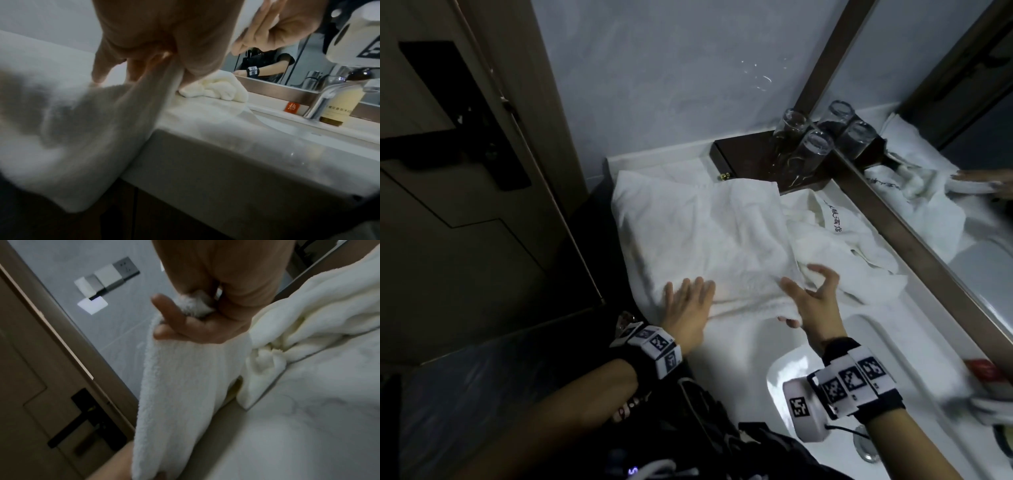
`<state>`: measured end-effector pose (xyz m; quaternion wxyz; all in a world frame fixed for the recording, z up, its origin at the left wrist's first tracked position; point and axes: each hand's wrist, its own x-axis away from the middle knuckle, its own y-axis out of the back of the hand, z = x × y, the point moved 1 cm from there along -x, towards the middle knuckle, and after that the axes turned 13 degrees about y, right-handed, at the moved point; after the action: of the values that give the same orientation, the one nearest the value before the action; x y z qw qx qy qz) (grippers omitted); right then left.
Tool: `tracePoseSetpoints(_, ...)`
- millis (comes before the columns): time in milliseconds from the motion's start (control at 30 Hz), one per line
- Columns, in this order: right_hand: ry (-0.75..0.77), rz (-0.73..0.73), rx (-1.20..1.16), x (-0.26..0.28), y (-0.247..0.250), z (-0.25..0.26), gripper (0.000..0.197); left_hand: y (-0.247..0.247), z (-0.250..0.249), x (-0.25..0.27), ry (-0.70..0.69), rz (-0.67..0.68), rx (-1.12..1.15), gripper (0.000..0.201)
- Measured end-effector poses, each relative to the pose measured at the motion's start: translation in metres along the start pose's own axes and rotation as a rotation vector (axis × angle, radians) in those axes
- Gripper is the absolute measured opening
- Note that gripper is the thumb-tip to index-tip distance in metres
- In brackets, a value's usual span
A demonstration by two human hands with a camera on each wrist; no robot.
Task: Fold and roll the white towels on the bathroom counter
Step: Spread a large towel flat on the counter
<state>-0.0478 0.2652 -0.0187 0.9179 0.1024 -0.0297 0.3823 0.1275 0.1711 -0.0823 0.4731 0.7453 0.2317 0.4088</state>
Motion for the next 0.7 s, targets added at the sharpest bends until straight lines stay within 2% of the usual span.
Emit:
tracePoseSetpoints(67, 0.067, 0.061, 0.056, -0.003, 0.007, 0.007, 0.014, 0.005, 0.02, 0.003, -0.058, -0.061, 0.035, 0.078)
tracePoseSetpoints(100, 0.074, 0.088, 0.1, -0.006, 0.011, 0.009, 0.012, 0.009, 0.031, 0.005, -0.076, -0.088, 0.048, 0.075)
tracePoseSetpoints(133, 0.064, 0.105, 0.138, -0.007, 0.013, 0.011, 0.019, 0.012, 0.043, 0.007, -0.081, -0.108, 0.068, 0.071)
tracePoseSetpoints(233, 0.038, 0.171, 0.253, -0.014, 0.019, 0.017, 0.019, 0.024, 0.082, 0.012, -0.004, -0.114, 0.186, 0.054)
tracePoseSetpoints(333, 0.007, 0.338, 0.363, -0.018, 0.022, 0.02, 0.01, 0.034, 0.119, 0.018, 0.111, -0.048, 0.31, 0.037)
tracePoseSetpoints(433, -0.072, 0.534, 0.568, -0.019, 0.022, 0.02, 0.041, 0.043, 0.147, 0.025, 0.15, -0.004, 0.341, 0.033)
tracePoseSetpoints(500, -0.069, 0.613, 0.761, -0.018, 0.019, 0.015, 0.06, 0.049, 0.161, 0.028, 0.125, 0.027, 0.392, 0.032)
tracePoseSetpoints(567, -0.02, 0.648, 0.878, -0.017, 0.017, 0.01, 0.065, 0.053, 0.171, 0.027, 0.088, 0.04, 0.464, 0.029)
tracePoseSetpoints(600, 0.028, 0.643, 0.904, -0.017, 0.017, 0.006, 0.061, 0.057, 0.175, 0.027, 0.067, 0.035, 0.505, 0.026)
tracePoseSetpoints(700, 0.168, 0.54, 0.913, -0.017, 0.021, -0.001, 0.035, 0.065, 0.184, 0.024, 0.012, -0.055, 0.613, 0.033)
